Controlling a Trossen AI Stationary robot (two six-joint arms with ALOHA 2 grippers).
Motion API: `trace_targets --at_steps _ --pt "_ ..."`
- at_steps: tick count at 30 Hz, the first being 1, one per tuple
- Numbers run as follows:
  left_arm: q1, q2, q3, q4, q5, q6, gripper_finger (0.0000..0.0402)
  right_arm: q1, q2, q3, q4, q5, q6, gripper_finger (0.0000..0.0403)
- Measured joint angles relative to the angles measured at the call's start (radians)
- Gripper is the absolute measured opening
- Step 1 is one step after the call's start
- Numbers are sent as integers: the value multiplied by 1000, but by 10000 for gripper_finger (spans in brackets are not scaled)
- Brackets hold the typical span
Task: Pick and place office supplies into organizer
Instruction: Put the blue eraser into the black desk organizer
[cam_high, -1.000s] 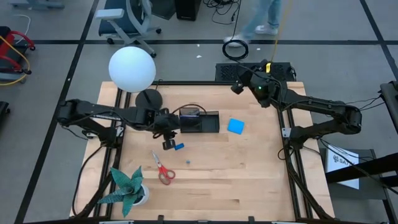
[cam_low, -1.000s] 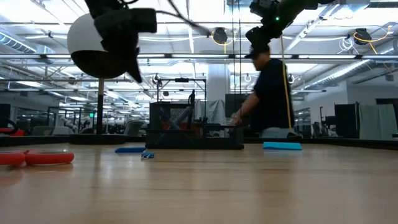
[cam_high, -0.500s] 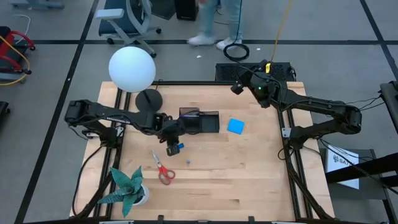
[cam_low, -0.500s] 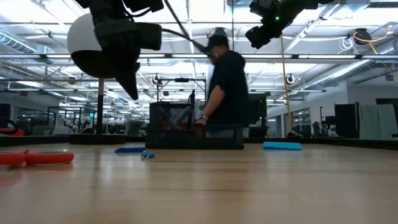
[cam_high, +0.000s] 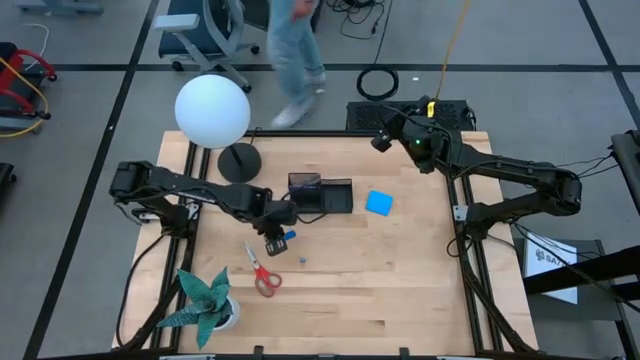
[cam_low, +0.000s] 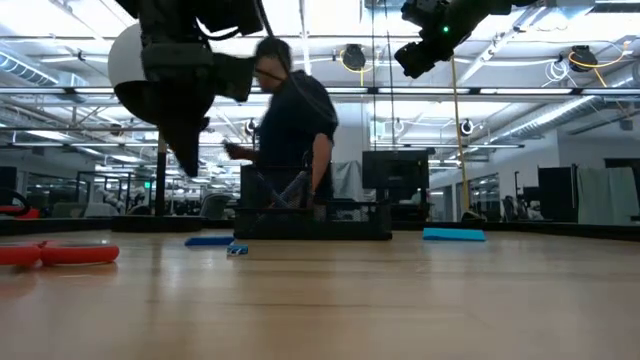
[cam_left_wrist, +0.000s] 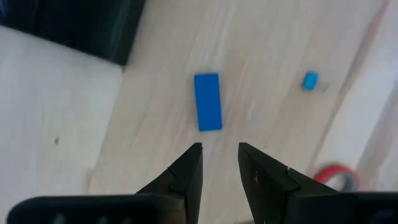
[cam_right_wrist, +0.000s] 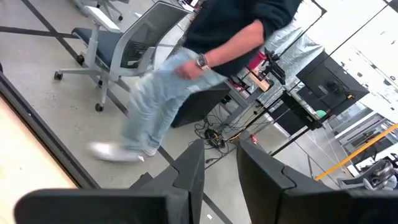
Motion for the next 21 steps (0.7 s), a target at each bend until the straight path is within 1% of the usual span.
trace_targets --at_steps 4,9,13,17,21 --pt "-8 85 -5 -4 -11 -1 146 0 0 0 0 0 0 85" --pt "-8 198 -5 32 -10 -2 212 0 0 0 0 0 0 86" --pt "-8 222 -3 50 -11 -4 254 0 0 0 0 0 0 86" --pt "-8 200 -2 46 -16 -25 273 0 0 0 0 0 0 84" --pt "-9 185 -1 58 -19 -34 274 0 0 0 0 0 0 86"
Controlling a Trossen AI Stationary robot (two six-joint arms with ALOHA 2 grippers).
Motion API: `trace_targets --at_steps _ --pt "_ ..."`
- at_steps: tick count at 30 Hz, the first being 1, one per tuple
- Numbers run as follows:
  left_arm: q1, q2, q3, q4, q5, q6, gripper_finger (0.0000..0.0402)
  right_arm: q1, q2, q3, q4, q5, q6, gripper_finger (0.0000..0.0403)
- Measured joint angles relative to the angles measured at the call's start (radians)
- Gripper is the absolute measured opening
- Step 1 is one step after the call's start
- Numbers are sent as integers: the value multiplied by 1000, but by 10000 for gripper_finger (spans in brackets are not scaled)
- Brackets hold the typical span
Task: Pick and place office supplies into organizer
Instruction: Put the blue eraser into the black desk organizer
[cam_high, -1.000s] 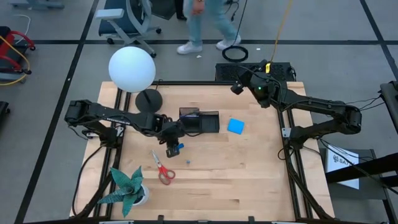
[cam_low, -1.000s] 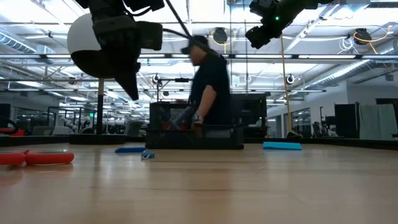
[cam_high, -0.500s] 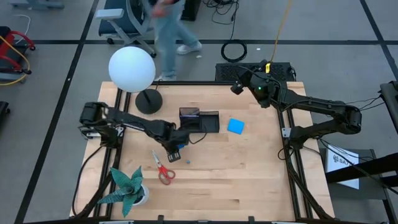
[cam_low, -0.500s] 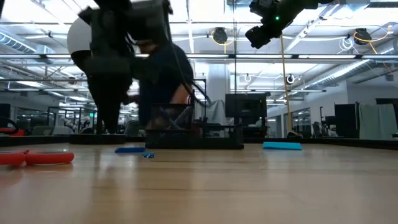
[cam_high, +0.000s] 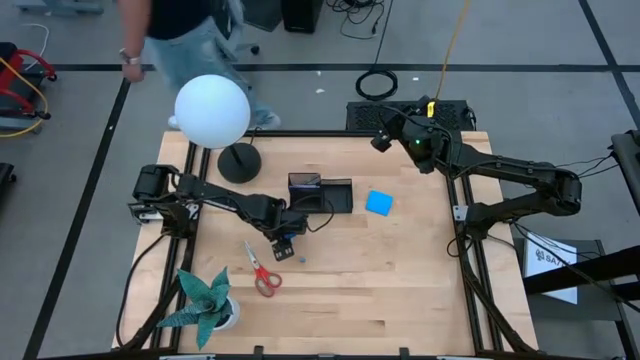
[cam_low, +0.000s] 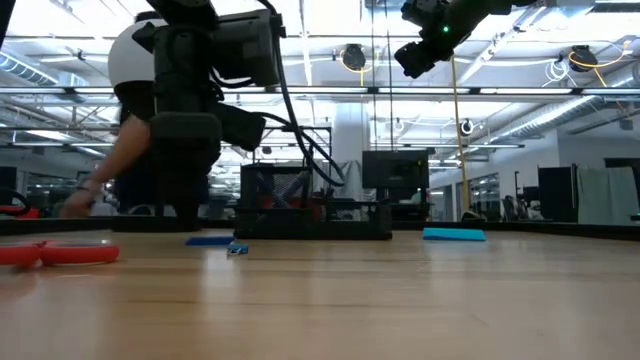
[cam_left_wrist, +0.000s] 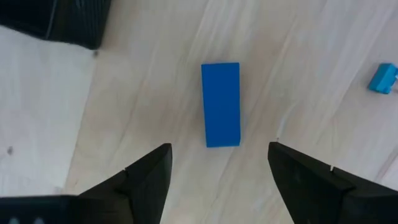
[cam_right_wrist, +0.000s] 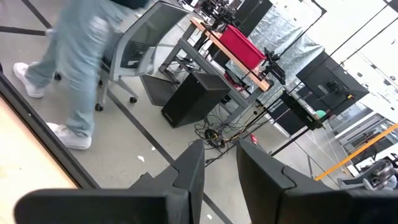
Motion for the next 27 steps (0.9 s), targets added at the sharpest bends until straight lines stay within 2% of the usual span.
trace_targets --at_steps 14,27 --pt "30 14 0 28 0 8 274 0 0 0 0 0 0 86" --pt "42 87 32 25 23 55 273 0 0 0 0 0 0 85"
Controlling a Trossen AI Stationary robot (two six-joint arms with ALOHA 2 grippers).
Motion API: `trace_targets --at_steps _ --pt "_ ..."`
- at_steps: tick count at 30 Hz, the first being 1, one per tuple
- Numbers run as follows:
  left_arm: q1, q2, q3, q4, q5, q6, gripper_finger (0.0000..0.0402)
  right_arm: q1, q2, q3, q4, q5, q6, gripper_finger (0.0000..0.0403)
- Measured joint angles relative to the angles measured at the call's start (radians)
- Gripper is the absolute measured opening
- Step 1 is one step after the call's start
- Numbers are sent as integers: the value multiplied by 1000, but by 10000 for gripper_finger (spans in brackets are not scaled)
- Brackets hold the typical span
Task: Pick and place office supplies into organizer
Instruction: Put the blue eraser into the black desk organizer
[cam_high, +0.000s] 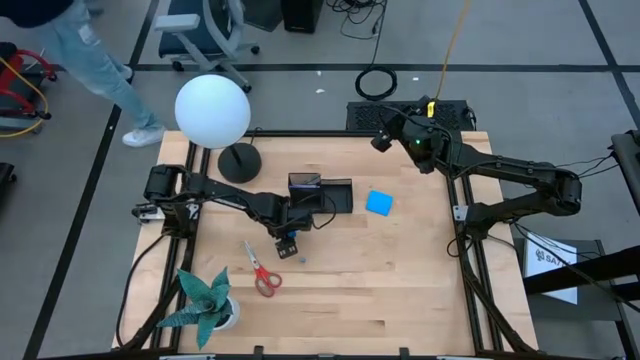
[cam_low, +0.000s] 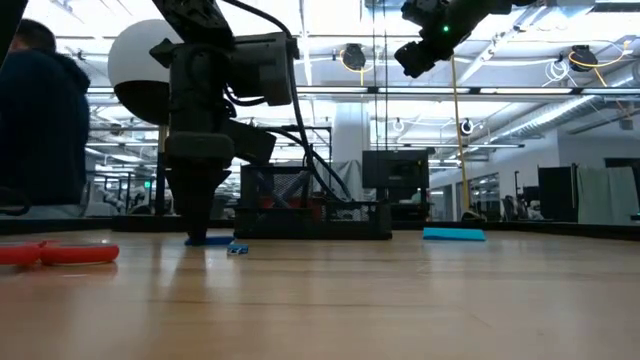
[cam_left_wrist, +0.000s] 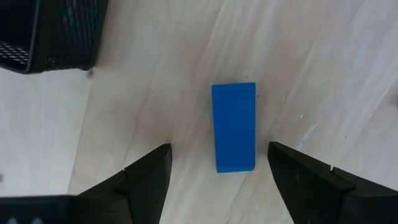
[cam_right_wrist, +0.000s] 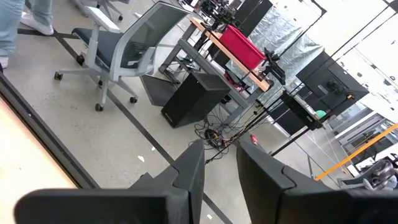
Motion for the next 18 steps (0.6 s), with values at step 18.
trace_targets --at_steps 18 --pt "23 3 1 10 2 -5 273 0 0 0 0 0 0 86"
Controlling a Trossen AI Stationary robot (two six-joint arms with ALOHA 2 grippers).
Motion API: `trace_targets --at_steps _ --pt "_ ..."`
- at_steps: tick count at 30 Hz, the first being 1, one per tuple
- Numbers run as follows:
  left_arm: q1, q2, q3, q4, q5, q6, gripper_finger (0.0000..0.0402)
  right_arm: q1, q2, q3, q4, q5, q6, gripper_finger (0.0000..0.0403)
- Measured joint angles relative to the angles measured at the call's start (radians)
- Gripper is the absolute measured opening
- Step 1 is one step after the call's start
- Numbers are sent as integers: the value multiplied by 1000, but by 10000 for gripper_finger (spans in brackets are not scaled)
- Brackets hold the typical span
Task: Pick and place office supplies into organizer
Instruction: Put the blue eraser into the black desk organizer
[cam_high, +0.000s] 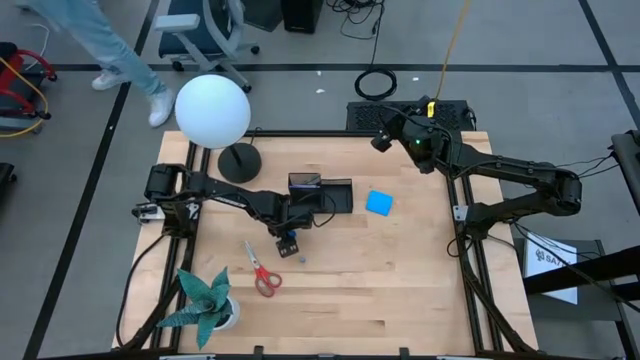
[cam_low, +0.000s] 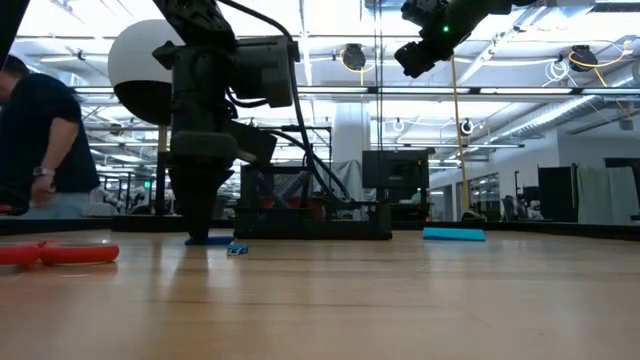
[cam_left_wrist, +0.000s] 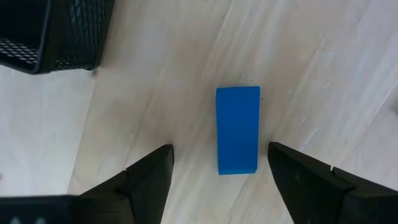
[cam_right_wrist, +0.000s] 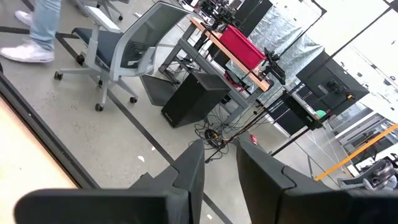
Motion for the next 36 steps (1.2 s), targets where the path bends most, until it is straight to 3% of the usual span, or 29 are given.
trace_targets --at_steps 19,36 --pt "-14 2 -1 6 -39 -21 268 0 0 0 0 0 0 86" --pt "-12 2 -1 38 -60 -36 94 0 0 0 0 0 0 85"
